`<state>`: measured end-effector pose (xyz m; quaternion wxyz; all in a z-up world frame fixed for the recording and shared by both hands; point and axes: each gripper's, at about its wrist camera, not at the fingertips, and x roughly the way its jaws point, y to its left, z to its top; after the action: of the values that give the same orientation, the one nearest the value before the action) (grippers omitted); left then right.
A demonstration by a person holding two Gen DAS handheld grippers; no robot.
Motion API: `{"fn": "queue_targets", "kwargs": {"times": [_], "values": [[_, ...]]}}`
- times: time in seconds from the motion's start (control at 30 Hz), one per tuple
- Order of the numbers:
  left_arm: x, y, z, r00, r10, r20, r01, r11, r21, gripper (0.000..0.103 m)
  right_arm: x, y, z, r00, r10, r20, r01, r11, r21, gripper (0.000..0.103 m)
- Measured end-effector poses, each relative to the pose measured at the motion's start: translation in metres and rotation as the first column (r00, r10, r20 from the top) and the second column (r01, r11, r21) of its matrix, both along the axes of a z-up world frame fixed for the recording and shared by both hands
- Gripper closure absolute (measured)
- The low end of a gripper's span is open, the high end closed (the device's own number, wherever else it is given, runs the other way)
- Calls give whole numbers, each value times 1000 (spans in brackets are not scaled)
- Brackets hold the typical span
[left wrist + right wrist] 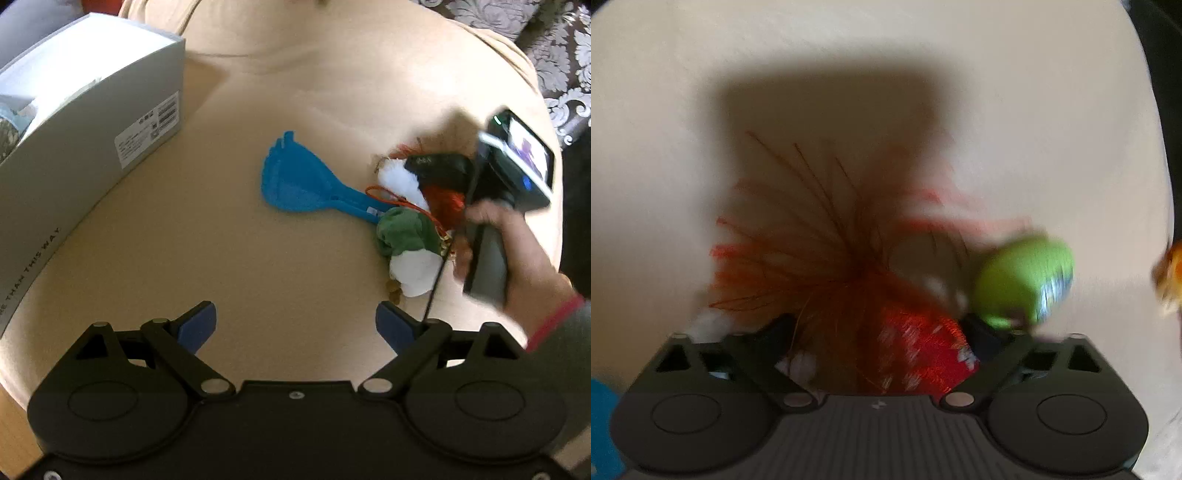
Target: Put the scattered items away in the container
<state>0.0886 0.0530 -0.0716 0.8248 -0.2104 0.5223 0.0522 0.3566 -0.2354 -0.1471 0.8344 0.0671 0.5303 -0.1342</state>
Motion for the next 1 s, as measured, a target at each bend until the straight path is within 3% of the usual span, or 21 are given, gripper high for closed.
{"fn": "queue_targets", "kwargs": {"times": [0.1, 0.43, 0.6, 0.63, 0.67, 0.7, 0.83, 1.0], "values": [[1, 6, -3, 999, 37, -20, -38, 999, -24, 13, -29, -12, -2, 999, -29, -20, 30, 998, 51, 5], [-6, 6, 2, 998, 60, -7, -60, 998, -17, 13, -150, -10, 2, 997, 75, -27, -74, 997, 31, 5], [-7, 10, 2, 997, 73, -10, -73, 997, -37, 13, -181, -4, 4, 991, 109, -71, -106, 994, 39, 5], [-7, 10, 2, 997, 72, -10, -72, 997, -37, 13, -184, -4, 7, 991, 108, -85, -104, 994, 44, 10], [-7, 10, 2, 997, 72, -11, -72, 997, -38, 13, -186, -3, 12, 993, 97, -74, -94, 995, 38, 27], [-7, 10, 2, 997, 73, -11, -74, 996, -41, 13, -188, -2, 21, 996, 87, -36, -86, 996, 27, 32], [-4, 13, -3, 996, 84, -29, -85, 994, -67, 13, -165, -1, 54, 986, 84, 142, -89, 996, 25, 23], [-3, 11, -4, 997, 78, -26, -79, 995, -67, 13, -80, 45, 60, 968, 162, 193, -174, 984, 48, 23]]}}
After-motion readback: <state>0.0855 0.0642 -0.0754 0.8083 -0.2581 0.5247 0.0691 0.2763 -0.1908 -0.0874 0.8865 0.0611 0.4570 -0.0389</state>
